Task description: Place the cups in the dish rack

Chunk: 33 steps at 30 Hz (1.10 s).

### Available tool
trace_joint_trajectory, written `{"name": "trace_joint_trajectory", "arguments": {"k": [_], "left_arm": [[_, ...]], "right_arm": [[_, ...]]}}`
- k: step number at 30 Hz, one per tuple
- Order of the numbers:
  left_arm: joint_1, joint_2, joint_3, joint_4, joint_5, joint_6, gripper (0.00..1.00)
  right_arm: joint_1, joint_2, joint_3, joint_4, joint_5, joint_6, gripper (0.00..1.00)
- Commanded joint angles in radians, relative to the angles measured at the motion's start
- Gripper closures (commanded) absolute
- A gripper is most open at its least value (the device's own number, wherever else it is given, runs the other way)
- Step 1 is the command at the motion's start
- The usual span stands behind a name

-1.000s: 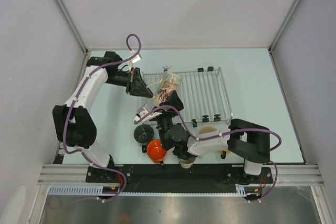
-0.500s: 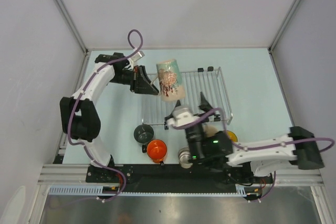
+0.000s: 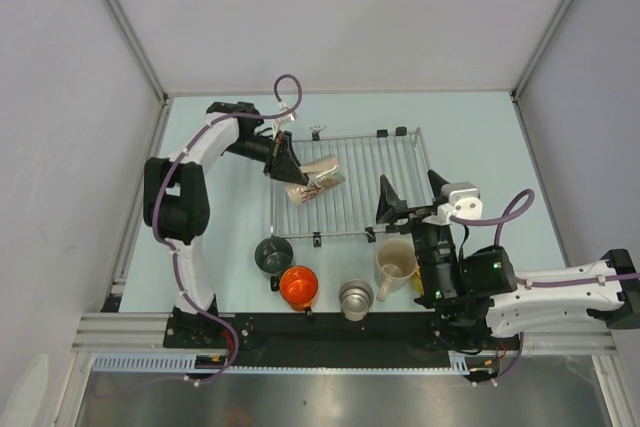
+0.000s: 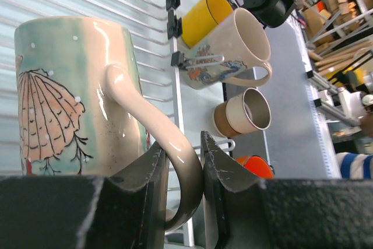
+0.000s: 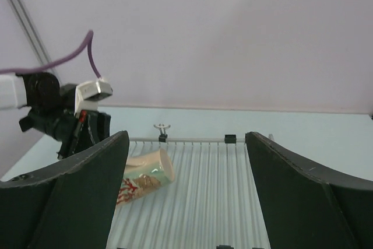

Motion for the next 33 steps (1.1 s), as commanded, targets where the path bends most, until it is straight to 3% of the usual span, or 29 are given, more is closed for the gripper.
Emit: {"name": "trace_joint_trajectory", "arguments": {"k": [1,6,9,10,12,13,16,22,27,29,33], "left_arm": [[-0.033,-0.012,0.114,0.013,0.355,0.085,0.99],[-0.088,0.033,0.237,0.008,0.357,0.065,0.99],[-0.111,0.051,0.272,0.008,0.358,0.103,0.99],[-0.117,0.054,0.278,0.008,0.358,0.117,0.99],[-0.127,0.056,0.274,0.01,0.363,0.183,0.99],[-0.133,0.059,0.274,0.011,0.361,0.209,0.99],[-0.15,0.035,0.257,0.014,0.366,0.223,0.99],[-0.15,-0.042,0.254,0.017,0.369,0.201,0.99],[-0.14,-0.102,0.205,0.021,0.369,0.201,0.99],[-0.142,-0.114,0.189,0.021,0.368,0.198,0.99],[-0.142,-0.142,0.14,0.021,0.369,0.204,0.99]], "right_arm": [[-0.017,-0.025,-0.029,-0.017,0.015,0.087,0.12],[-0.073,-0.016,-0.032,-0.123,0.025,0.168,0.12],[-0.12,-0.006,-0.016,-0.241,0.023,0.264,0.11],[-0.145,-0.006,-0.006,-0.294,0.02,0.366,0.11],[-0.184,-0.01,0.031,-0.525,-0.012,0.505,0.11],[-0.231,-0.012,0.048,-0.716,-0.032,0.688,0.11],[-0.313,0.005,0.088,-0.911,-0.095,0.846,0.12],[-0.461,0.054,0.132,-1.1,-0.179,1.036,0.11],[-0.732,0.103,0.188,-1.304,-0.432,1.304,0.1],[-0.807,0.142,0.204,-1.338,-0.552,1.338,0.1],[-0.897,0.215,0.25,-1.367,-0.583,1.384,0.1]]}}
